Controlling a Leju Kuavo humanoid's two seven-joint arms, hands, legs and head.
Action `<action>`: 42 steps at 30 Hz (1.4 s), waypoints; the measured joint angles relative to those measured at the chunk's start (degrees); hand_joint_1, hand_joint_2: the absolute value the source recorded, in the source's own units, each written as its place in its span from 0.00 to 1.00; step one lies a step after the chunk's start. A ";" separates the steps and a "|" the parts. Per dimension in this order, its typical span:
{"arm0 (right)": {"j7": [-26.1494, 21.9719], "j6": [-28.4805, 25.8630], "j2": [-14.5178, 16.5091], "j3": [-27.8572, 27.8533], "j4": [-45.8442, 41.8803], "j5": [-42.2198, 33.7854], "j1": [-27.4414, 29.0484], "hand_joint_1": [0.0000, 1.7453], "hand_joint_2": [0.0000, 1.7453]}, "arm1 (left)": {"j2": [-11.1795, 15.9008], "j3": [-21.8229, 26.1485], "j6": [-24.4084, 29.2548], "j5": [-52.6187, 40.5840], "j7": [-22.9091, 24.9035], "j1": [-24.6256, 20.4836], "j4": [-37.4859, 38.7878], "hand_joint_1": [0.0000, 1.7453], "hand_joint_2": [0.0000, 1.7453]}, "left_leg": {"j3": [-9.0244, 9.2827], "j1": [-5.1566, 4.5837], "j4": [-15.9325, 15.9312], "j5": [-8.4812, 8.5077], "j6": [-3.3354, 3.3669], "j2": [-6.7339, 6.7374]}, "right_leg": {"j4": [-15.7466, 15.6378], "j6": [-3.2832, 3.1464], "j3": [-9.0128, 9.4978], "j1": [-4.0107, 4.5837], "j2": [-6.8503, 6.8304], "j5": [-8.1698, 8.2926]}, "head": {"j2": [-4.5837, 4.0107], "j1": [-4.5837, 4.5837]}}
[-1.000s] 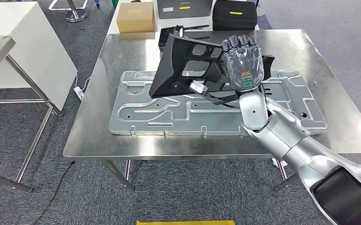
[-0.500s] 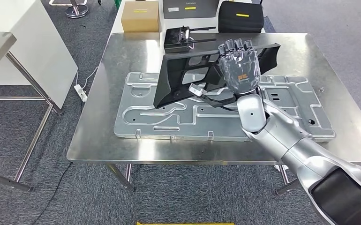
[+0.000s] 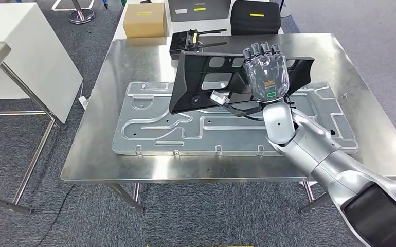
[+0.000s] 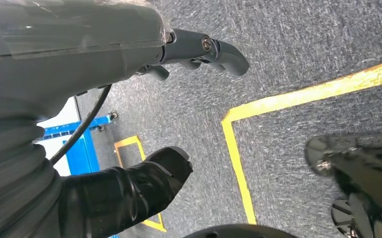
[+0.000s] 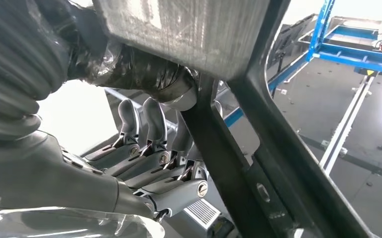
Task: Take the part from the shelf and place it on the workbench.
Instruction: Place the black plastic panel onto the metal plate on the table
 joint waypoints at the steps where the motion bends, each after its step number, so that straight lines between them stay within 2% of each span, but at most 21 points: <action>1: 0.00 0.46 -0.04 0.09 0.03 0.00 -0.40 1.00 1.00 | 0.02 -0.09 0.03 0.01 0.00 -0.01 0.00 0.00 1.00 | 1.59 -0.16 -3.43 1.35 0.29 0.01 | 0.07 0.14 0.01 0.10 0.03 -0.09 | 0.00 0.00; 3: 0.00 1.55 -0.25 0.37 0.11 0.00 -1.68 1.00 1.00 | 0.06 -0.30 0.12 0.04 0.00 -0.09 0.00 0.00 1.00 | 3.21 -0.51 -7.08 2.16 0.68 0.00 | 0.10 0.61 -0.16 0.16 0.06 -0.12 | 0.00 0.00; 7: 0.00 2.96 -1.11 0.92 0.21 0.00 -3.91 1.00 1.00 | 0.04 -0.53 0.31 0.08 0.01 -0.07 0.00 0.00 1.00 | 3.97 -0.30 -8.37 2.48 1.56 0.05 | 0.88 1.88 -0.46 0.21 0.00 -0.90 | 0.00 0.03; 10: 0.00 5.03 -1.67 1.54 0.36 0.01 -5.24 1.00 1.00 | 0.03 -0.61 0.36 0.19 0.00 -0.09 0.00 0.00 1.00 | 4.36 -0.18 -8.92 2.67 2.25 0.24 | 9.55 2.47 -4.54 0.10 -0.08 -5.41 | 0.00 0.08; 12: 0.00 7.28 -1.78 2.28 0.89 0.01 -5.46 1.00 1.00 | 0.03 -0.66 0.42 0.36 0.00 -0.18 0.00 0.00 1.00 | 4.38 -0.19 -8.83 2.57 2.35 0.22 | 14.95 2.71 -7.32 -0.09 -0.09 -6.89 | 0.00 0.08; 13: 0.00 8.45 -1.76 2.71 1.36 0.01 -5.43 1.00 1.00 | 0.02 -0.69 0.45 0.47 0.00 -0.20 0.00 0.00 1.00 | 4.39 -0.18 -8.72 2.49 2.31 0.16 | 14.84 2.78 -7.38 -0.23 -0.11 -6.11 | 0.00 0.07; 14: 0.00 9.48 -1.68 3.18 2.02 0.01 -5.42 1.00 1.00 | -0.02 -0.75 0.47 0.57 0.00 -0.21 0.00 0.00 1.00 | 4.40 -0.16 -8.53 2.37 2.20 0.08 | 12.49 2.81 -6.31 -0.39 -0.16 -4.38 | 0.00 0.08; 15: 0.00 10.25 -1.51 3.68 2.80 0.01 -5.50 1.00 1.00 | -0.05 -0.83 0.46 0.66 0.00 -0.21 0.00 0.00 1.00 | 4.39 -0.15 -8.28 2.18 2.01 0.00 | 8.64 2.79 -4.48 -0.54 -0.22 -2.38 | 0.00 0.08; 17: 0.00 11.18 -0.91 4.93 4.61 0.02 -5.95 1.00 1.00 | -0.12 -1.03 0.45 0.79 0.00 -0.24 0.00 0.00 1.00 | 4.15 -0.35 -7.69 1.78 1.49 -0.11 | 2.07 2.50 -1.26 -0.47 -0.27 -0.09 | 0.00 0.05; 22: -0.02 12.33 1.98 9.86 10.87 0.02 -6.18 1.00 1.00 | -0.19 -1.92 0.57 1.21 0.13 -0.38 0.00 0.00 1.00 | 3.79 -0.20 -6.82 0.98 0.09 -0.05 | -0.16 0.74 -0.22 -0.20 -0.14 0.23 | 0.00 0.01; 24: -0.35 13.04 4.23 11.49 13.96 0.04 -5.31 1.00 1.00 | -0.22 -2.10 0.60 1.36 0.18 -0.48 0.00 0.00 1.00 | 1.98 -0.08 -2.64 -1.55 -0.33 0.01 | -0.55 0.07 0.06 -0.30 -0.10 0.39 | 0.00 0.00; 26: -2.24 14.64 6.46 12.13 16.81 0.07 -3.85 1.00 1.00 | -0.23 -2.31 0.55 1.63 0.13 -0.64 0.00 0.00 1.00 | -1.58 -0.08 4.58 -4.60 -0.57 0.00 | -0.57 -0.22 0.09 -0.17 -0.06 0.34 | 0.00 -0.01; 28: -5.47 16.70 8.35 12.14 19.40 0.08 -2.53 1.00 1.00 | -0.23 -2.58 0.49 1.96 -0.01 -0.71 0.00 0.00 1.00 | -3.43 -0.09 7.76 -4.75 -0.61 0.00 | -0.53 -0.30 0.13 -0.04 -0.08 0.24 | 0.00 -0.01; 29: -6.90 17.61 9.17 12.09 20.46 0.10 -2.21 1.00 1.00 | -0.22 -2.73 0.47 2.10 -0.09 -0.70 0.00 0.00 1.00 | -2.63 -0.09 5.84 -3.13 -0.50 0.01 | -0.51 -0.29 0.20 -0.01 -0.07 0.19 | 0.00 -0.01; 31: -8.48 18.92 10.58 11.92 22.29 0.14 -2.10 1.00 1.00 | -0.14 -3.07 0.46 2.37 -0.24 -0.70 0.01 0.00 1.00 | 1.11 -0.16 -1.92 0.88 -0.04 0.00 | -0.50 -0.11 0.45 0.06 -0.05 0.01 | 0.00 0.00; 32: -8.75 19.31 11.05 11.86 23.07 0.14 -2.20 1.00 1.00 | -0.08 -3.21 0.46 2.50 -0.28 -0.74 0.01 0.00 1.00 | 2.74 -0.29 -5.25 1.97 0.19 -0.02 | -0.46 0.09 0.51 0.12 -0.05 -0.08 | 0.00 0.00; 33: -8.82 19.63 11.39 11.83 23.80 0.14 -2.26 1.00 1.00 | -0.02 -3.32 0.46 2.68 -0.34 -0.78 0.01 0.00 1.00 | 3.73 -0.44 -7.25 2.36 0.37 -0.04 | -0.47 0.35 0.54 0.17 -0.07 -0.12 | 0.00 0.02; 37: -8.51 20.56 12.51 11.99 25.84 0.13 -2.31 1.00 1.00 | 0.05 -3.58 0.46 3.55 -0.51 -0.86 0.01 0.00 1.00 | 4.45 -0.43 -8.62 2.37 1.20 0.01 | -0.08 1.52 0.38 0.18 -0.14 -0.61 | 0.00 0.02; 39: -8.41 20.96 12.90 12.29 26.47 0.13 -2.34 1.00 1.00 | 0.05 -3.74 0.46 3.92 -0.63 -0.90 0.01 0.00 1.00 | 4.73 -0.17 -9.13 2.64 1.84 0.19 | 3.98 1.94 -1.44 0.18 -0.14 -3.10 | 0.00 0.04; 41: -8.36 21.14 13.15 12.68 26.99 0.14 -2.20 1.00 1.00 | 0.05 -3.86 0.46 4.13 -0.78 -0.96 0.01 0.00 1.00 | 4.71 -0.23 -9.12 2.62 2.12 0.23 | 11.48 2.16 -4.98 0.13 -0.14 -6.52 | 0.00 0.04; 42: -8.34 21.16 13.24 12.88 27.21 0.14 -2.08 1.00 1.00 | 0.05 -3.90 0.46 4.17 -0.83 -0.96 0.02 0.00 1.00 | 4.70 -0.24 -9.06 2.58 2.17 0.23 | 14.47 2.26 -6.47 0.07 -0.15 -7.39 | 0.00 0.05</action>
